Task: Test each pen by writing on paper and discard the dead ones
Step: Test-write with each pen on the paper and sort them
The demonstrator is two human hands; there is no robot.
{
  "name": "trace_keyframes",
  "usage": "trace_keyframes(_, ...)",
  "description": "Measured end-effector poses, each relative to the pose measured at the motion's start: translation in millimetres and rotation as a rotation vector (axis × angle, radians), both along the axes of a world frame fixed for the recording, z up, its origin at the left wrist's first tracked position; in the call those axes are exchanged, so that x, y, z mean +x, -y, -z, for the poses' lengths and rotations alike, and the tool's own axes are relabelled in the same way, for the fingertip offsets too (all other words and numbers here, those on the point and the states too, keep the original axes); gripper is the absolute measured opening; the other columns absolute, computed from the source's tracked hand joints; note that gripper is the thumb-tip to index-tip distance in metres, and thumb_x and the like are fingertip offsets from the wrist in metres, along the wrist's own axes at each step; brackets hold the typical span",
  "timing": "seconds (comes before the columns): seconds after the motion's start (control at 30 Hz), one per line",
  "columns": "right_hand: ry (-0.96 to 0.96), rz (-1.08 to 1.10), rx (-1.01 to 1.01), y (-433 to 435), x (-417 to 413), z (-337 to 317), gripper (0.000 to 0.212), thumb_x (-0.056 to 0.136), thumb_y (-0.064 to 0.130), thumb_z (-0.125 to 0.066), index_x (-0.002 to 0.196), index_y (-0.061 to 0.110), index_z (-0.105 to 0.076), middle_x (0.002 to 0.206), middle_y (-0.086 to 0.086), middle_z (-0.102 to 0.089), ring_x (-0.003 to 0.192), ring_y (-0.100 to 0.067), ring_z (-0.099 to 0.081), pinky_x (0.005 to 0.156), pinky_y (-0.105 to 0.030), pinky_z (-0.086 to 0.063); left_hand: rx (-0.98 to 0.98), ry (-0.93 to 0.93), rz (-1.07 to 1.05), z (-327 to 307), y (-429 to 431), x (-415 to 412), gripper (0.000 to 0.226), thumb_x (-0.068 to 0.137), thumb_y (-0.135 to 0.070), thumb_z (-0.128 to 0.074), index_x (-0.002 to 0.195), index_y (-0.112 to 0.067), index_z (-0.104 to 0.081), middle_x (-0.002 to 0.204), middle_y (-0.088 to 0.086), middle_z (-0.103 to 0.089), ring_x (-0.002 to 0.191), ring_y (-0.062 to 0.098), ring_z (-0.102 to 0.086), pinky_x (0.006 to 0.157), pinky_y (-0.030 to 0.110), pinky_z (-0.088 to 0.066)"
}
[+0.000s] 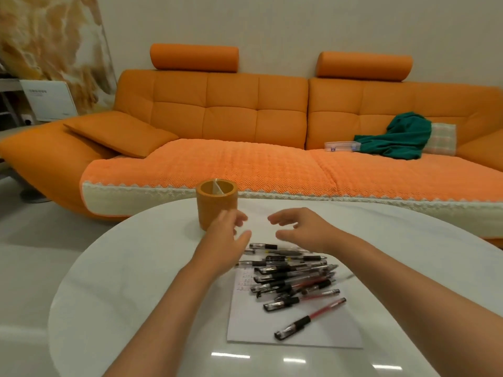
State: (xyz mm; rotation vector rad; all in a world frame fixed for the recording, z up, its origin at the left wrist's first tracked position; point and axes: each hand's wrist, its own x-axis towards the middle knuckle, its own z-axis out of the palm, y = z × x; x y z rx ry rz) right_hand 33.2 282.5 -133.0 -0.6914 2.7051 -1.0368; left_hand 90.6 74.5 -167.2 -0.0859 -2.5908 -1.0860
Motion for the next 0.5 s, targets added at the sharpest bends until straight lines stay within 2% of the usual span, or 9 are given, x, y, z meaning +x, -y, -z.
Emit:
trace_keyframes(0.07, -0.003, -0.068, 0.108, -22.5, 18.6, -2.8, 0.042, 0.08, 0.033, -0.071, 0.12, 0.043, -0.063, 0.132, 0.018, -0.055, 0.125, -0.002, -0.048, 0.108, -0.033, -0.04, -0.137, 0.118, 0.101, 6.8, -13.2, 7.2, 0.018, 0.097, -0.036, -0.06, 0.115, -0.034, -0.057, 0.113, -0.015, -0.051, 0.099, 0.004, -0.055, 0.084, 0.026, -0.051)
trace_keyframes(0.13, -0.024, -0.124, 0.172, -39.5, 35.2, -3.9, 0.04, 0.074, 0.037, -0.078, 0.109, 0.045, -0.062, 0.127, 0.018, -0.049, 0.123, -0.004, -0.044, 0.104, -0.031, -0.039, -0.211, 0.144, 0.133, 8.0, -21.8, 13.1, 0.008, 0.096, -0.037, -0.059, 0.104, -0.034, -0.057, 0.105, -0.015, -0.054, 0.09, 0.004, -0.056, 0.08, 0.028, -0.053)
trace_keyframes(0.2, -0.029, -0.176, 0.236, -47.0, 50.1, -4.8, 0.041, 0.07, 0.039, -0.083, 0.102, 0.043, -0.058, 0.121, 0.013, -0.045, 0.119, -0.007, -0.04, 0.102, -0.034, -0.041, -0.227, 0.161, 0.149, 5.1, -27.8, 18.2, 0.004, 0.094, -0.035, -0.059, 0.097, -0.033, -0.057, 0.097, -0.013, -0.055, 0.084, 0.007, -0.056, 0.077, 0.033, -0.055)
trace_keyframes(0.27, -0.049, -0.225, 0.298, -47.3, 60.5, -3.5, 0.048, 0.067, 0.042, -0.084, 0.105, 0.044, -0.055, 0.121, 0.011, -0.041, 0.12, -0.011, -0.036, 0.104, -0.039, -0.041, -0.261, 0.186, 0.175, 4.5, -31.4, 22.0, 0.009, 0.09, -0.036, -0.06, 0.098, -0.034, -0.057, 0.099, -0.013, -0.053, 0.089, 0.007, -0.055, 0.081, 0.035, -0.054)
trace_keyframes(0.33, -0.093, -0.265, 0.372, -45.8, 66.4, -0.7, 0.068, 0.064, 0.044, -0.084, 0.12, 0.051, -0.046, 0.133, 0.009, -0.034, 0.13, -0.016, -0.029, 0.109, -0.043, -0.038, -0.292, 0.212, 0.22, 5.7, -34.1, 26.9, 0.024, 0.085, -0.04, -0.06, 0.108, -0.037, -0.056, 0.11, -0.015, -0.049, 0.107, 0.006, -0.047, 0.092, 0.036, -0.05)
trace_keyframes(0.4, -0.086, -0.289, 0.453, -47.0, 70.3, 2.3, 0.103, 0.064, 0.044, -0.084, 0.144, 0.057, -0.019, 0.158, 0.009, -0.012, 0.148, -0.019, -0.007, 0.118, -0.048, -0.026, -0.292, 0.267, 0.255, 6.4, -35.7, 32.0, 0.05, 0.082, -0.05, -0.061, 0.129, -0.041, -0.048, 0.131, -0.013, -0.04, 0.129, 0.01, -0.035, 0.105, 0.039, -0.041)
trace_keyframes(0.47, -0.065, -0.305, 0.545, -50.3, 71.5, 6.4, 0.126, 0.069, 0.042, -0.083, 0.152, 0.049, 0.011, 0.165, 0.007, 0.016, 0.151, -0.016, 0.018, 0.123, -0.047, -0.011, -0.301, 0.371, 0.288, 7.3, -36.5, 36.7, 0.084, 0.078, -0.065, -0.063, 0.15, -0.04, -0.028, 0.154, -0.012, -0.022, 0.145, 0.015, -0.017, 0.116, 0.045, -0.029)
trace_keyframes(0.5, -0.062, -0.315, 0.582, -50.7, 71.6, 8.7, 0.129, 0.071, 0.041, -0.082, 0.152, 0.045, 0.019, 0.164, 0.004, 0.022, 0.15, -0.016, 0.024, 0.123, -0.045, -0.005, -0.309, 0.424, 0.307, 8.3, -37.1, 38.5, 0.097, 0.076, -0.071, -0.064, 0.155, -0.039, -0.018, 0.159, -0.014, -0.014, 0.148, 0.015, -0.01, 0.119, 0.045, -0.024)
